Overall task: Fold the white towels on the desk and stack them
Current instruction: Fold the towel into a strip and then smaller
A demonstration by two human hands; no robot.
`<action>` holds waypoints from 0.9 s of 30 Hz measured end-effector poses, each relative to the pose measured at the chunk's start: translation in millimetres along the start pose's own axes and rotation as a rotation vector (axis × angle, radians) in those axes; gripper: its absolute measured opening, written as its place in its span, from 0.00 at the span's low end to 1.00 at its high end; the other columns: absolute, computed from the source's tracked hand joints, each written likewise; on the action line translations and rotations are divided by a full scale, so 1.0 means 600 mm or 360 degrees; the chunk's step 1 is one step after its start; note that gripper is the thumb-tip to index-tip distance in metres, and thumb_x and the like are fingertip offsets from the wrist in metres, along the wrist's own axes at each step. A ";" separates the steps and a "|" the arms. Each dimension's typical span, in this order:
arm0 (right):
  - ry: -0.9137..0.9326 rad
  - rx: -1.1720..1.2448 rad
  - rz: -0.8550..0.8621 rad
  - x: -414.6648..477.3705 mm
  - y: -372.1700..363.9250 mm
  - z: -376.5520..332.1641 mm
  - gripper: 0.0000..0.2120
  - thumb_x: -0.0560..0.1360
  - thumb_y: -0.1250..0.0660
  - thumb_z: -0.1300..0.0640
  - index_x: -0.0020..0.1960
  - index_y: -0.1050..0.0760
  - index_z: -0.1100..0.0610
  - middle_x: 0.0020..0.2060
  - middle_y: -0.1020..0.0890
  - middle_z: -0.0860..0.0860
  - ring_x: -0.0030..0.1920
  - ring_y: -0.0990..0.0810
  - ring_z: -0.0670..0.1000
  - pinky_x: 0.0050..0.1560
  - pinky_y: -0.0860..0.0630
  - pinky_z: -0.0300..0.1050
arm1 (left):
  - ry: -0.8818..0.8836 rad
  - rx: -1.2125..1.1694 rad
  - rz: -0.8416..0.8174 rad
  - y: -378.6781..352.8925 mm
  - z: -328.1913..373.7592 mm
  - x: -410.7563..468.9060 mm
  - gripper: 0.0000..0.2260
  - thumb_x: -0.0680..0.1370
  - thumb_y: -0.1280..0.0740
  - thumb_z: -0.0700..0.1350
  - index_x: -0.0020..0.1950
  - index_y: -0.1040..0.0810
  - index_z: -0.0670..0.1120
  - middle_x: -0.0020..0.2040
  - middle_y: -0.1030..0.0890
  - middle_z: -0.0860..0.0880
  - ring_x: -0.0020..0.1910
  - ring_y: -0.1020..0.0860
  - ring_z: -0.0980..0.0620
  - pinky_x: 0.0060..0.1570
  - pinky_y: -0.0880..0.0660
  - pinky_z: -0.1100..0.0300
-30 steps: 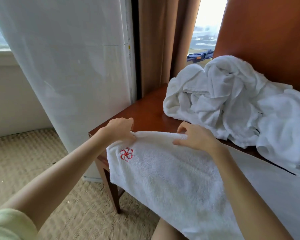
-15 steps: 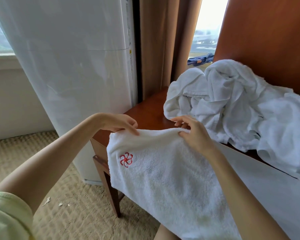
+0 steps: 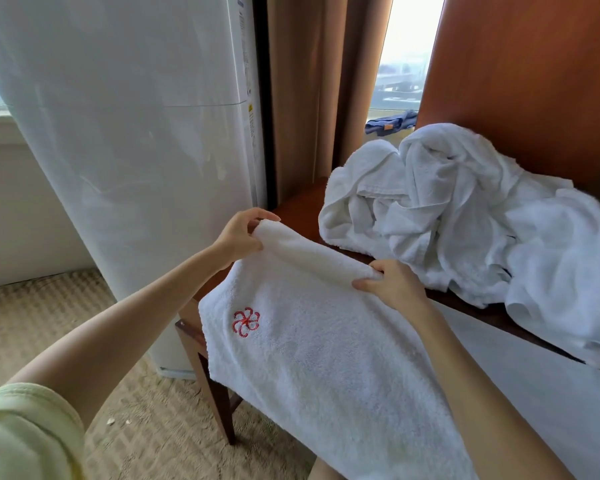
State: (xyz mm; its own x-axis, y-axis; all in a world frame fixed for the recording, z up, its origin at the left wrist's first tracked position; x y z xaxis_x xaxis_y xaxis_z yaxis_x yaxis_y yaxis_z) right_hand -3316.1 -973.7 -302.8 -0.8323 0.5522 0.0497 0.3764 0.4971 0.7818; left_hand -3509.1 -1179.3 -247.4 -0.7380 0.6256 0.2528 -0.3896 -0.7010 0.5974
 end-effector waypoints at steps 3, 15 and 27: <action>0.0056 0.0004 0.0067 0.009 -0.008 0.002 0.14 0.70 0.26 0.45 0.41 0.22 0.56 0.31 0.23 0.50 0.34 0.25 0.49 0.34 0.34 0.43 | 0.0057 0.0352 -0.0137 -0.025 -0.023 0.017 0.29 0.67 0.34 0.25 0.66 0.26 0.45 0.60 0.22 0.46 0.57 0.24 0.48 0.55 0.25 0.59; 0.0749 -0.0502 0.0694 0.079 0.018 -0.013 0.10 0.69 0.23 0.53 0.41 0.19 0.58 0.38 0.19 0.50 0.34 0.20 0.54 0.31 0.32 0.40 | 0.0056 0.0810 0.0224 -0.077 -0.065 0.095 0.10 0.78 0.39 0.33 0.49 0.20 0.44 0.49 0.22 0.45 0.44 0.28 0.50 0.40 0.34 0.61; 0.1005 -0.0550 0.0962 0.028 0.062 -0.077 0.07 0.68 0.22 0.55 0.40 0.17 0.56 0.36 0.19 0.49 0.34 0.20 0.54 0.31 0.34 0.37 | 0.0730 -0.0609 0.0225 0.000 -0.069 0.114 0.12 0.80 0.41 0.30 0.44 0.21 0.41 0.52 0.20 0.40 0.40 0.17 0.47 0.35 0.19 0.63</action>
State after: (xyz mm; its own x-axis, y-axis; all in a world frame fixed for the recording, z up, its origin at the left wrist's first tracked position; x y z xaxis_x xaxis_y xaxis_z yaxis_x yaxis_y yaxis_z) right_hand -3335.1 -977.0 -244.2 -0.6398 0.1362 0.7564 0.7596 -0.0377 0.6493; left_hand -3582.4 -1150.7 -261.3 -0.9258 0.3660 -0.0948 -0.3780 -0.8929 0.2445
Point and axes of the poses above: each hand's wrist, its own x-axis towards the middle knuckle, its own y-axis out of the back of the hand, z = x × y, the point moved 8 cm from there along x, towards the middle knuckle
